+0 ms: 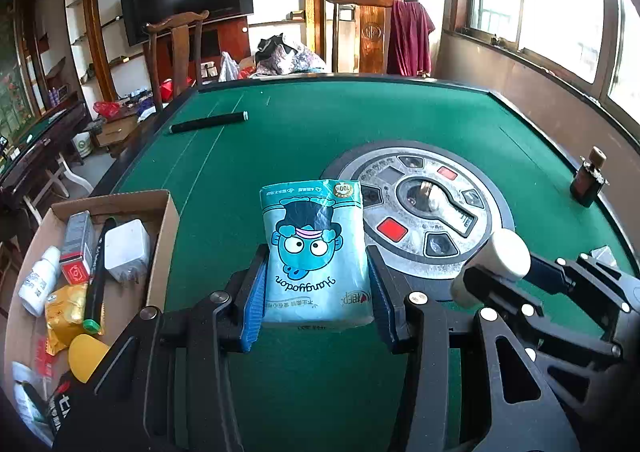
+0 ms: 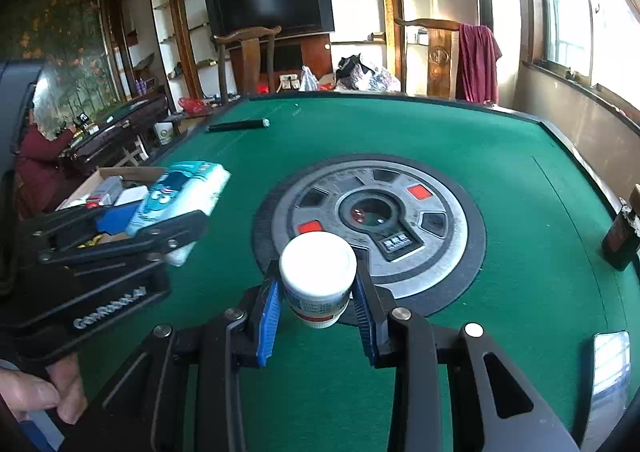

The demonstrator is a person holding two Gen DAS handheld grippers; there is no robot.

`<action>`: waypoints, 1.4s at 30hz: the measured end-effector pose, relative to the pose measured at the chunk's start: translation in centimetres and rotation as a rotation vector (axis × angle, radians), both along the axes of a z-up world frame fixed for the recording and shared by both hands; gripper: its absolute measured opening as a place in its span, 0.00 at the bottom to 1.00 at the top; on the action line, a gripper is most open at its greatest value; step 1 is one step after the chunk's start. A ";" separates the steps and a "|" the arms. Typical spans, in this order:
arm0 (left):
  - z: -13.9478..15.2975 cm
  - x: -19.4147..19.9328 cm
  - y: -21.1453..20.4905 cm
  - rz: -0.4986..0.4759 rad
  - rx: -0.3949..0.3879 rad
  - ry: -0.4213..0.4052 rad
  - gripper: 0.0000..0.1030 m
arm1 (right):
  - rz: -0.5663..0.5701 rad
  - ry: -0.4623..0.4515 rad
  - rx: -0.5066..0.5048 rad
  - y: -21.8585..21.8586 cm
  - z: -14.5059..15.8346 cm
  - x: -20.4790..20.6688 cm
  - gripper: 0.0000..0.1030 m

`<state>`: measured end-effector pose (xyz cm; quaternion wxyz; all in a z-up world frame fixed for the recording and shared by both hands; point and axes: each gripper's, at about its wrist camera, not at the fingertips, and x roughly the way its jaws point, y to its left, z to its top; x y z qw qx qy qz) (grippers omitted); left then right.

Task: Organize objects
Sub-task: 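Carry the snack bag in the left tool while the right tool carries the white jar to the tray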

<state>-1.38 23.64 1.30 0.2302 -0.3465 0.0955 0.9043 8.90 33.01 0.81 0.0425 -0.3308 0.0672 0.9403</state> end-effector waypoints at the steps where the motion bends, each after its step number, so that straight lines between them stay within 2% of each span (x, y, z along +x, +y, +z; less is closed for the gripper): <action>1: 0.1 0.0 0.0 0.001 0.003 0.003 0.44 | 0.001 0.005 0.000 -0.2 0.1 0.1 0.33; 42: 3.5 0.4 -6.2 0.096 0.107 0.074 0.44 | 0.058 0.022 -0.063 -7.0 0.4 -0.7 0.33</action>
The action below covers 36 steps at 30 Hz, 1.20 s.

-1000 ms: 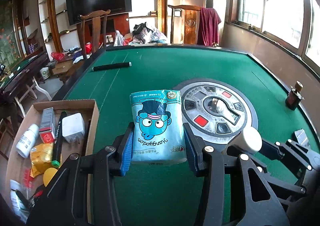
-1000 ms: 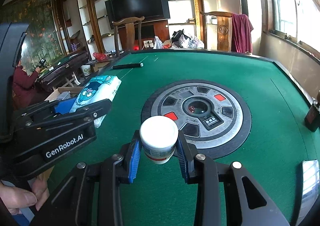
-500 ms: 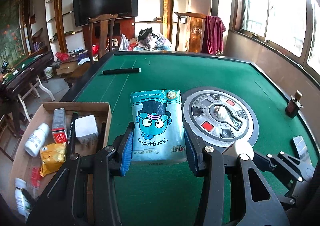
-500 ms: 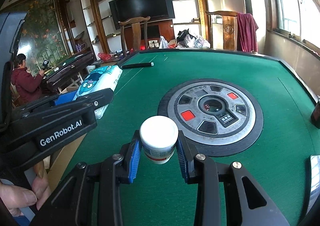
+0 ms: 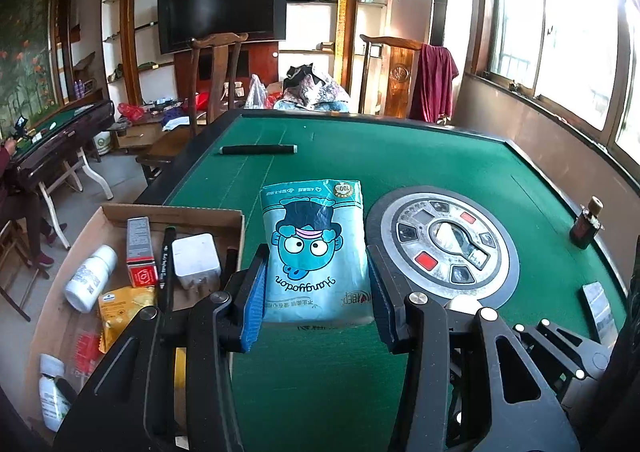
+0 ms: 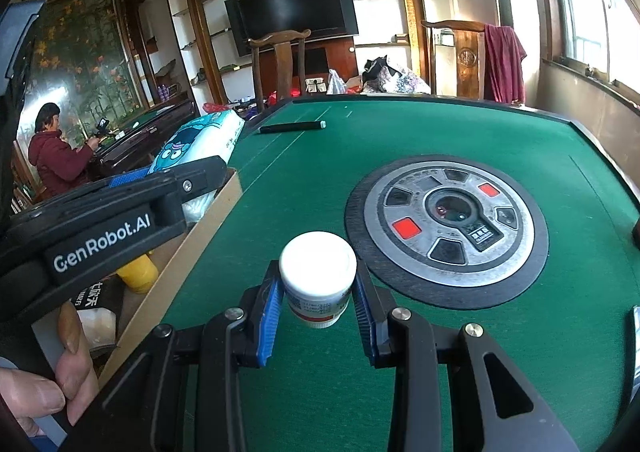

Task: Organize objects
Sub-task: 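Carry the snack bag in the left tool while the right tool carries the white jar to the tray, then lower the snack bag in the left tool while the right tool lowers the white jar into the tray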

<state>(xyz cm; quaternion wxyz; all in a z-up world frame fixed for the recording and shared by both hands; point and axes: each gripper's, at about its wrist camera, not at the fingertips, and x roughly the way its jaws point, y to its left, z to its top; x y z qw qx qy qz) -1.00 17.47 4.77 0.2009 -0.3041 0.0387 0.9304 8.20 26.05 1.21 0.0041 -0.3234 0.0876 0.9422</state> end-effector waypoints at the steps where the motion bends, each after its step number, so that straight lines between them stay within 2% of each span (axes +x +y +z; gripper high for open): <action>1: 0.0 0.0 -0.2 0.001 0.003 0.001 0.44 | 0.002 -0.001 0.001 -0.2 0.0 0.0 0.33; 12: 0.9 -0.6 -3.1 0.056 0.032 0.012 0.44 | 0.052 -0.002 0.023 -3.5 0.3 -1.1 0.33; 27: 0.9 -3.5 -9.0 0.198 0.057 -0.011 0.44 | 0.150 0.006 0.039 -8.0 1.2 -4.1 0.33; 36: -0.6 -6.5 -13.9 0.314 0.076 -0.082 0.44 | 0.198 0.010 0.045 -10.6 1.6 -7.1 0.33</action>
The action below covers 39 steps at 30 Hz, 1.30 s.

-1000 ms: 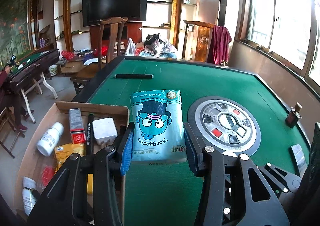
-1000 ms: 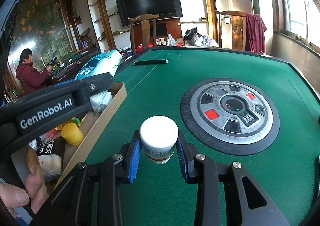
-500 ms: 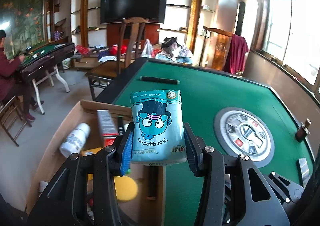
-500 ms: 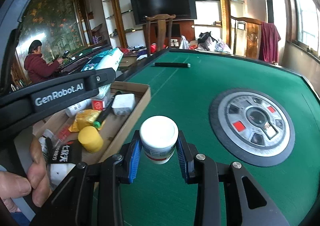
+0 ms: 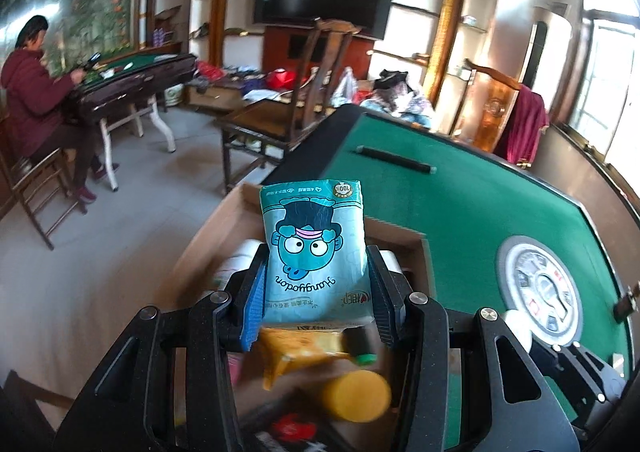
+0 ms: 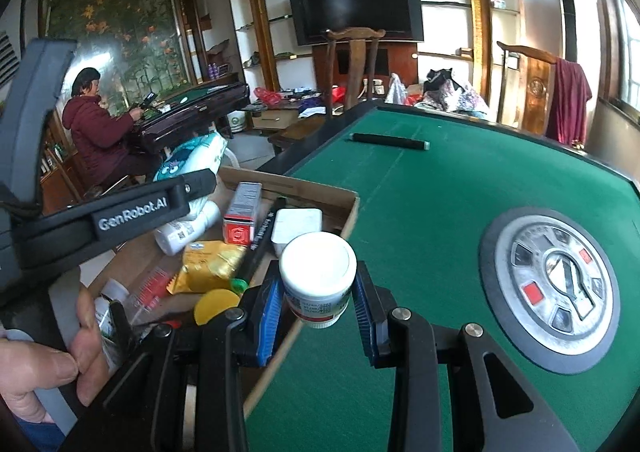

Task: Organize objects
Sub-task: 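Lower the snack bag in the left tool while the right tool lowers the white jar into the tray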

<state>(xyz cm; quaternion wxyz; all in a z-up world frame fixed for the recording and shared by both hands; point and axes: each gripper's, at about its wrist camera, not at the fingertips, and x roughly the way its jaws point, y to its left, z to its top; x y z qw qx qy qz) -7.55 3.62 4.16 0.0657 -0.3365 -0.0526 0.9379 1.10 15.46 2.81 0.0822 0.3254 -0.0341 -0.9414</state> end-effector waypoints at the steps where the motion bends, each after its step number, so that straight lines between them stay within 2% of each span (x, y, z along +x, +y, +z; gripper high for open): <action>1: -0.1 -0.2 -0.4 0.009 0.005 -0.009 0.44 | 0.007 -0.002 0.001 -0.3 -0.1 -0.3 0.33; 8: -1.0 -1.2 -1.9 0.043 0.017 -0.042 0.44 | 0.055 -0.035 0.004 -2.6 -1.0 -1.7 0.33; 14: -1.2 -1.2 -2.2 0.042 0.015 -0.053 0.44 | 0.077 -0.017 0.005 -3.5 -1.5 -1.8 0.33; 34: -1.8 -1.7 -1.2 0.041 -0.046 -0.064 0.44 | 0.078 -0.019 -0.024 -2.1 -1.9 -2.0 0.33; 39: -1.3 -1.2 -0.8 0.027 -0.053 -0.039 0.44 | 0.077 -0.017 -0.025 -2.1 -1.8 -2.2 0.33</action>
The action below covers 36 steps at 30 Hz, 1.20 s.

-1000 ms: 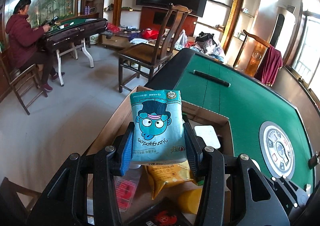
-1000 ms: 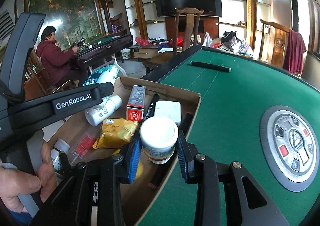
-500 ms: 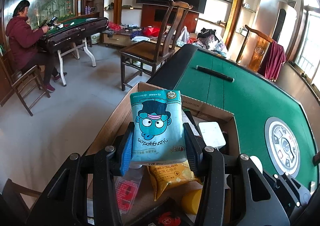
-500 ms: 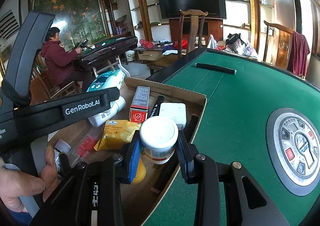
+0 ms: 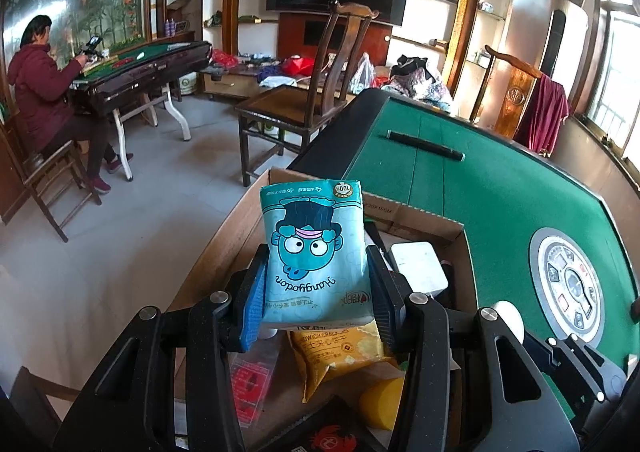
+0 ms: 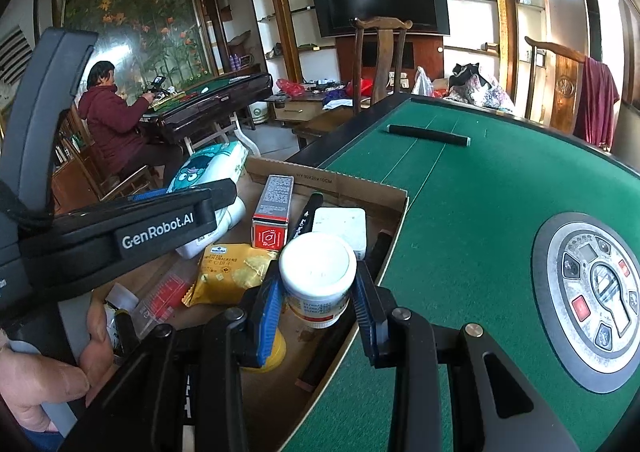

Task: Organize objects
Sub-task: 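Lower the snack bag in the left tool while the right tool lowers the white jar into the tray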

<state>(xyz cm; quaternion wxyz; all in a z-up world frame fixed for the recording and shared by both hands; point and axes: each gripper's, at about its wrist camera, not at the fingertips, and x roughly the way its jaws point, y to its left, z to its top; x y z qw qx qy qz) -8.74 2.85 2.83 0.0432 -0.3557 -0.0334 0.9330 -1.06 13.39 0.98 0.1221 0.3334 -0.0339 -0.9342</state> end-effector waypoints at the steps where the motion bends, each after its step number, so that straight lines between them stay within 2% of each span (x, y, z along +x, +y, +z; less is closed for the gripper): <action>1: 0.0 0.0 0.0 -0.002 -0.001 0.000 0.44 | -0.001 0.002 0.002 0.0 0.0 0.0 0.33; 36: -0.3 0.2 1.1 -0.026 -0.033 -0.003 0.45 | -0.012 0.015 0.000 0.3 0.7 0.6 0.33</action>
